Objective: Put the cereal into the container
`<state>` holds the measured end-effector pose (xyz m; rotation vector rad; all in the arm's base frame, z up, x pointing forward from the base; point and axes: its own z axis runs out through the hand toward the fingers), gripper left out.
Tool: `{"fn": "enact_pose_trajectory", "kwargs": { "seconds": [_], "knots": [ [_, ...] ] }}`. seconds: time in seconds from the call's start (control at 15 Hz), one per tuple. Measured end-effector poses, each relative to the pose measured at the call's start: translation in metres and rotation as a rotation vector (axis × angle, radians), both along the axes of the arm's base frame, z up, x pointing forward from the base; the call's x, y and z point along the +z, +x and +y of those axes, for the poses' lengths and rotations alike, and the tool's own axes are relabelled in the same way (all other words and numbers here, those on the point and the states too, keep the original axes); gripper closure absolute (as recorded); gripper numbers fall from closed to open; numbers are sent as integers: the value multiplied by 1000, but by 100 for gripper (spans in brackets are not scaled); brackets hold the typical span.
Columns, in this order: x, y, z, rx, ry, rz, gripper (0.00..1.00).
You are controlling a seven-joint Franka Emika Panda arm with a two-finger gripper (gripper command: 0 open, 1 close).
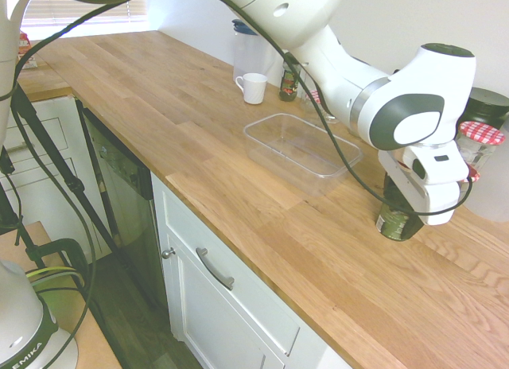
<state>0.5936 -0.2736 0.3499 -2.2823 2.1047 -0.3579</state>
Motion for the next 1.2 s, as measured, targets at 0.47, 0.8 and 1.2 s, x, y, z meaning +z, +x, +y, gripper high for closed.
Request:
{"fn": "enact_pose_trajectory", "kwargs": {
  "seconds": [0.47, 0.8, 1.2],
  "knots": [
    [140, 16, 51, 81, -25, -104, 100],
    [178, 26, 225, 255, -76, -119, 100],
    [85, 40, 324, 364, -120, -25, 100]
  ]
}}
